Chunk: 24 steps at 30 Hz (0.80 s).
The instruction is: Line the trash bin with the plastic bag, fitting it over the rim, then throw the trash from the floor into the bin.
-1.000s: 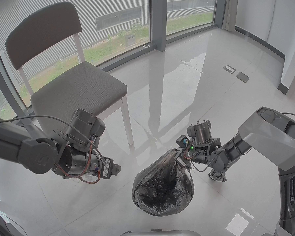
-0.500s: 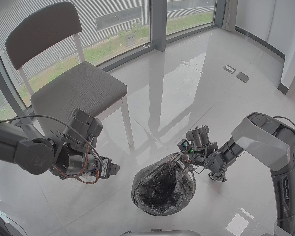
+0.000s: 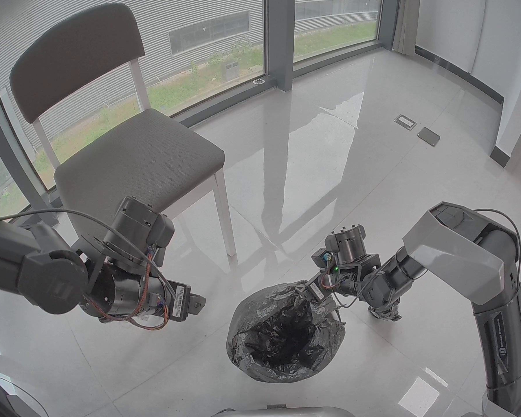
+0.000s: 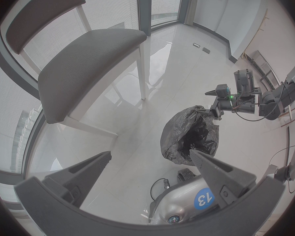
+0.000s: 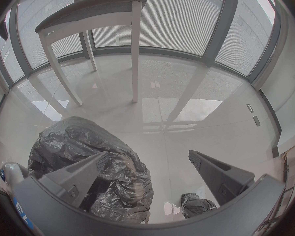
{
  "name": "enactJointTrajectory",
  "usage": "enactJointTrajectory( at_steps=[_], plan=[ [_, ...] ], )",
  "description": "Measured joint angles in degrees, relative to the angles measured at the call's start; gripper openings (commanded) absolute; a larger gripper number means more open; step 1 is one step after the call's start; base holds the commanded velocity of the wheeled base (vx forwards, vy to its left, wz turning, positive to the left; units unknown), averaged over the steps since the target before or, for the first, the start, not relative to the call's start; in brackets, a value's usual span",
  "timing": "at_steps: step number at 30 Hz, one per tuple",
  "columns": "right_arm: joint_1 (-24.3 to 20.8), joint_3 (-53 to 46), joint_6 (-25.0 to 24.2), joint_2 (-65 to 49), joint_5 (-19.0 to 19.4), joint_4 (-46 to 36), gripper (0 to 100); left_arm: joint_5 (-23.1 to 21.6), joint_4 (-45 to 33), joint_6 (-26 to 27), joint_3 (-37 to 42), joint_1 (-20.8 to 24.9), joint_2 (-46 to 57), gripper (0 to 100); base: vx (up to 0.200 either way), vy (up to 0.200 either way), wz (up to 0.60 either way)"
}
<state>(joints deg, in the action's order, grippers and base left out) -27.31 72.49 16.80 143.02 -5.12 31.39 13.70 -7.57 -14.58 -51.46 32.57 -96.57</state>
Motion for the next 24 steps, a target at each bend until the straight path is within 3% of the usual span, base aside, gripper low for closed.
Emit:
enactJointTrajectory(
  at_steps=[11,24],
  plan=[
    [2.15,-6.78,-4.05,-6.61,-1.58,0.02,100,-0.71,2.32,-0.11,0.16,-0.68,1.29,100,0.000,0.000,0.00],
    [16.98,-13.20,-4.33,-11.85,-2.02,-2.05,100,-1.08,4.13,0.00,-0.33,-0.83,2.00,100,0.000,0.000,0.00]
  ],
)
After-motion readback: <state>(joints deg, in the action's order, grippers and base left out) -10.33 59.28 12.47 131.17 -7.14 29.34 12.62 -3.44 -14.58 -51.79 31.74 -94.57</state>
